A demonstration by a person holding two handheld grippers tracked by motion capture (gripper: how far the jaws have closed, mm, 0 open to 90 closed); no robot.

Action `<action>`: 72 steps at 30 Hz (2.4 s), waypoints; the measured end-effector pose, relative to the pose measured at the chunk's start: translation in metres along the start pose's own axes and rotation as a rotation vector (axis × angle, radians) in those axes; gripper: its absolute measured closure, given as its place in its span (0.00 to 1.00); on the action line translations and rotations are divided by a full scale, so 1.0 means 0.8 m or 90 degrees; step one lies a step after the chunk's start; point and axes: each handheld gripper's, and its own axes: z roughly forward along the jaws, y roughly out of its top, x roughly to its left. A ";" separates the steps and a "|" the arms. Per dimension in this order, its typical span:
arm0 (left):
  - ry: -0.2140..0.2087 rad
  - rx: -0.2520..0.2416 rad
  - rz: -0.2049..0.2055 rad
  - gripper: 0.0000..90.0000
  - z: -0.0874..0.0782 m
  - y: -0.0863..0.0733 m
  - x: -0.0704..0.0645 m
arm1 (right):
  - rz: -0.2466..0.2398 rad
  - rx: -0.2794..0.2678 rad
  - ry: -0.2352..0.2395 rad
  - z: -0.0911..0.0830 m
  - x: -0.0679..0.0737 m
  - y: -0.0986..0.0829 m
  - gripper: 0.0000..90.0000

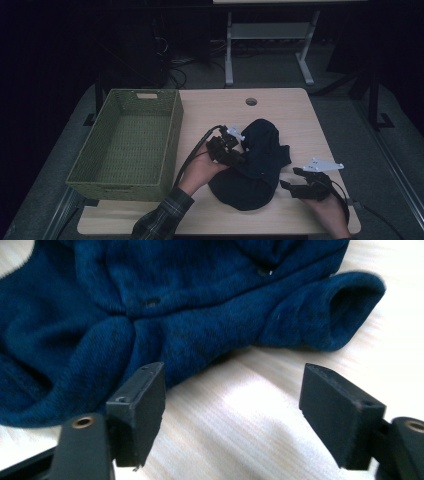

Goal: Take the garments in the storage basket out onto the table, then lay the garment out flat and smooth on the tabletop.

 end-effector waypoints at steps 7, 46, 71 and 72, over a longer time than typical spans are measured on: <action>-0.001 -0.001 0.008 0.71 0.019 0.028 0.002 | 0.006 -0.020 0.013 0.001 -0.001 0.005 0.38; 0.041 0.068 -0.126 0.97 0.058 -0.041 0.084 | 0.002 -0.018 0.034 0.024 0.007 0.014 0.47; 0.052 0.087 -0.126 0.97 0.054 -0.069 0.091 | -0.013 0.030 0.098 0.092 0.004 0.060 0.73; 0.052 0.087 -0.126 0.97 0.054 -0.069 0.091 | -0.022 0.037 0.095 0.094 0.005 0.061 0.76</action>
